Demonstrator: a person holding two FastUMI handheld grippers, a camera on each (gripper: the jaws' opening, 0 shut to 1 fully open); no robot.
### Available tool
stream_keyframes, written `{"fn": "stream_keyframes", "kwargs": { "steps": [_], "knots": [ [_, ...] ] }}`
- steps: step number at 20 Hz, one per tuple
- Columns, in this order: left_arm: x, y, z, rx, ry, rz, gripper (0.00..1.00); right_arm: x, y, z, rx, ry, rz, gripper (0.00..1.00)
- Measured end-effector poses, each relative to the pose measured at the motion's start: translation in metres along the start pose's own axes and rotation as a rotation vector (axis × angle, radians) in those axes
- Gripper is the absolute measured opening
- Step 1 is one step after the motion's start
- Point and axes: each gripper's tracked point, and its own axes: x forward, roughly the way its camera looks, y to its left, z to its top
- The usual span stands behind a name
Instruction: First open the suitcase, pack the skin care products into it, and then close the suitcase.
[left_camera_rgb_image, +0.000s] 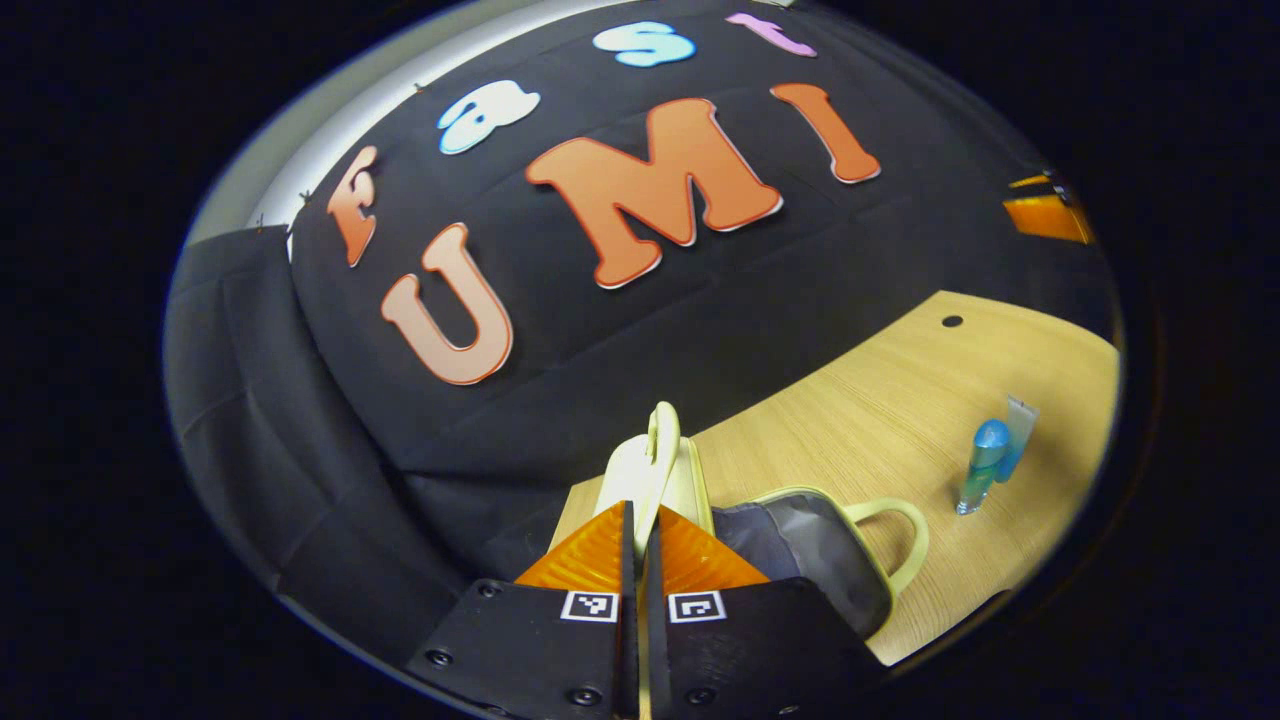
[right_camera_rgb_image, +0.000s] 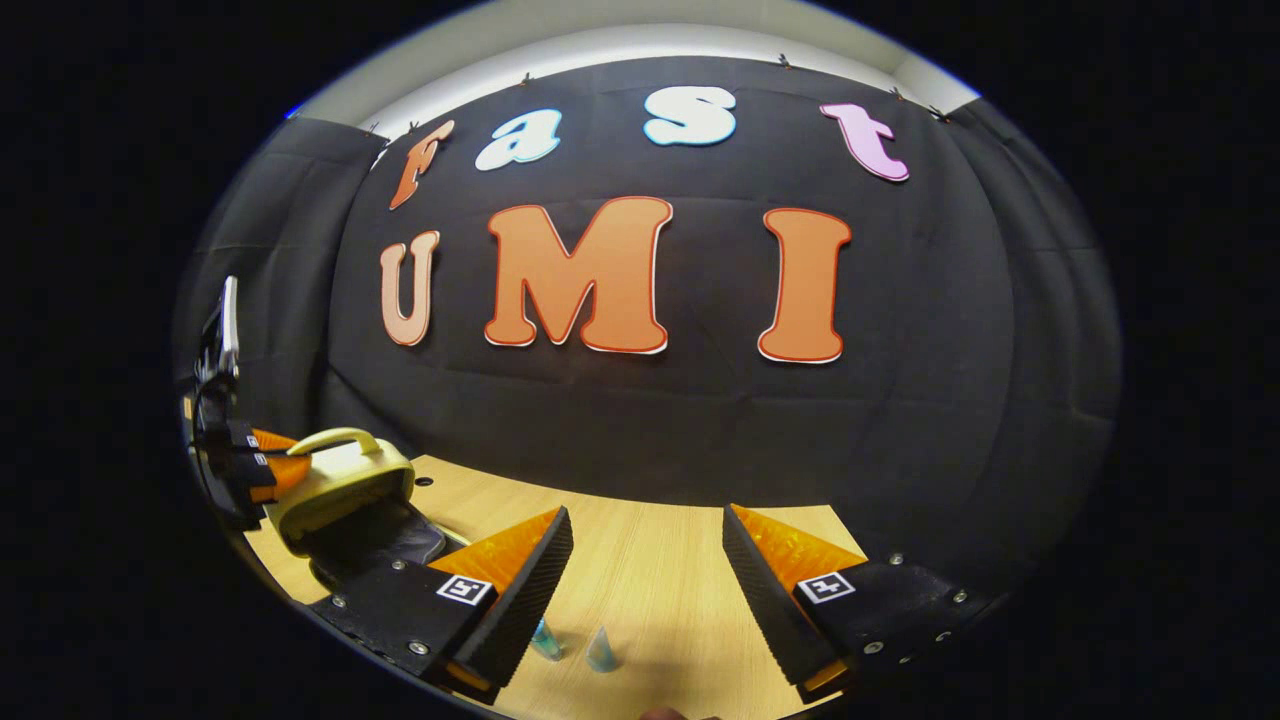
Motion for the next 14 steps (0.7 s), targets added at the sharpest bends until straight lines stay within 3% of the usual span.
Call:
{"fn": "stream_keyframes", "kwargs": {
  "steps": [3,6,14],
  "knots": [
    [0.002,0.001,-0.003,-0.060,-0.009,0.032,0.04,0.000,0.022,0.005,-0.008,0.004,-0.005,0.95],
    [0.004,0.003,-0.006,-0.033,-0.008,0.065,0.04,0.001,0.046,0.012,-0.039,-0.007,-0.014,0.95],
    [0.002,0.014,-0.028,-0.109,0.055,0.117,0.04,0.003,0.092,0.020,-0.080,0.001,-0.054,0.95]
  ]
}}
